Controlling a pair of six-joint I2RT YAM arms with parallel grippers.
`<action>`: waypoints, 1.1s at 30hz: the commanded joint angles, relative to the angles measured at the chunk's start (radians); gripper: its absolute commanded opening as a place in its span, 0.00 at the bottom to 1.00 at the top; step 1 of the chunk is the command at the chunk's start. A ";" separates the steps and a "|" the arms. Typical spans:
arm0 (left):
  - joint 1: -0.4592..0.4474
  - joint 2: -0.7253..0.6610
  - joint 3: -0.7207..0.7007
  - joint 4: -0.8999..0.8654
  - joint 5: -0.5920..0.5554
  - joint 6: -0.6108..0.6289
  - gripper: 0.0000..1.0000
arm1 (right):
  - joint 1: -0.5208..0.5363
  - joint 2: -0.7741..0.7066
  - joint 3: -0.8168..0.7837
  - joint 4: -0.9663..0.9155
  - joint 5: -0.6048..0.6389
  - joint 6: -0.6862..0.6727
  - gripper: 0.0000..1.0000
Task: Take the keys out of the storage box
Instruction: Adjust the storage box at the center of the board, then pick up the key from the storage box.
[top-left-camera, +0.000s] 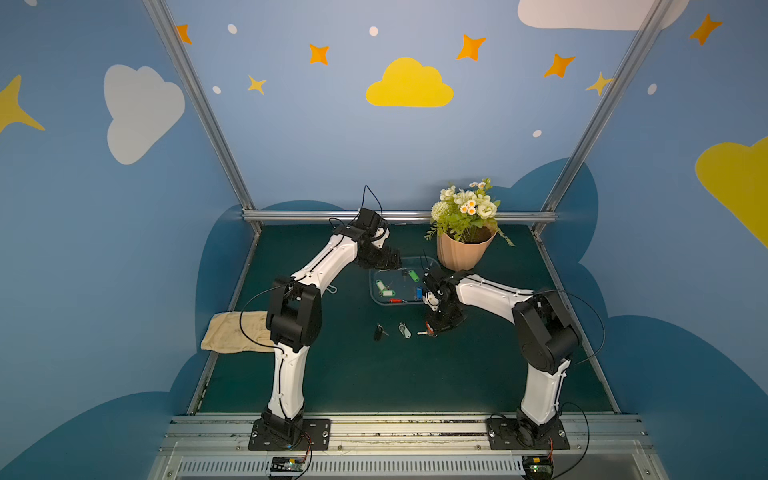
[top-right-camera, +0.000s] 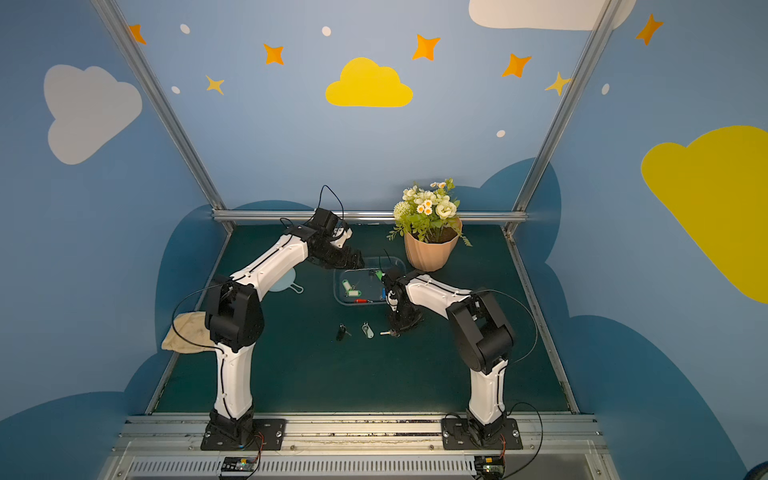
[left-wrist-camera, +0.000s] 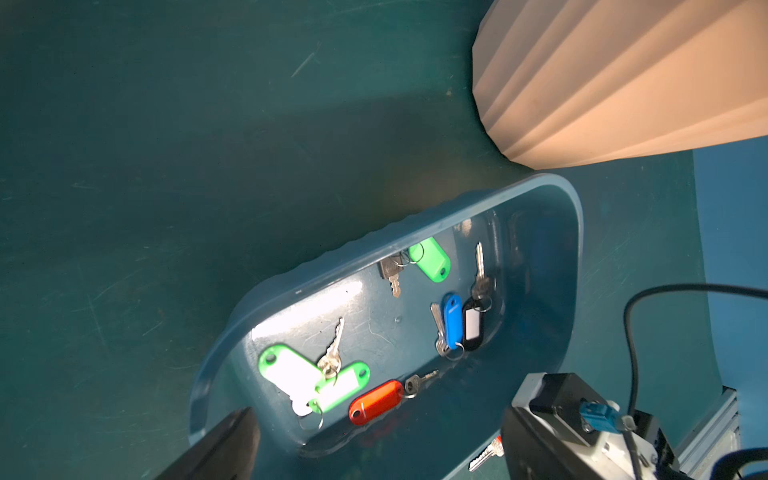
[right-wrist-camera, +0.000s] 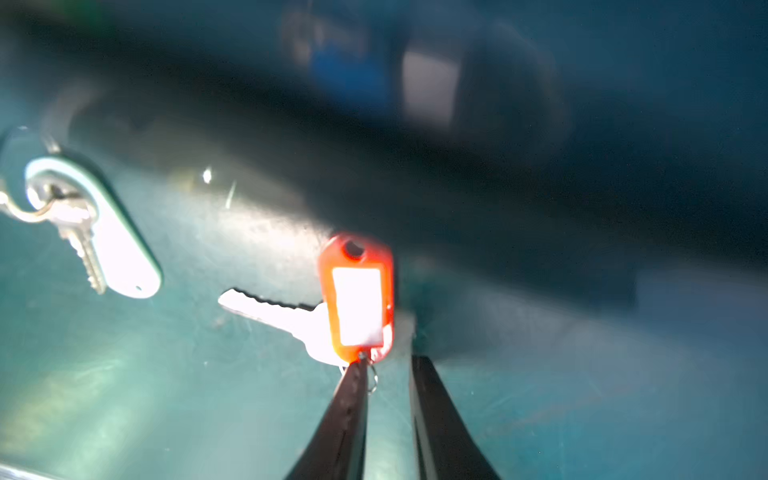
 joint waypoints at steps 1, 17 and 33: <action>-0.001 0.009 0.032 -0.037 -0.005 0.016 0.97 | 0.005 -0.062 -0.002 -0.045 0.010 -0.013 0.30; -0.063 0.064 0.175 -0.139 -0.077 0.075 0.91 | -0.070 -0.272 0.157 -0.103 0.053 -0.009 0.53; -0.091 0.387 0.513 -0.184 -0.125 0.107 0.68 | -0.158 -0.278 0.209 -0.056 0.013 0.030 0.62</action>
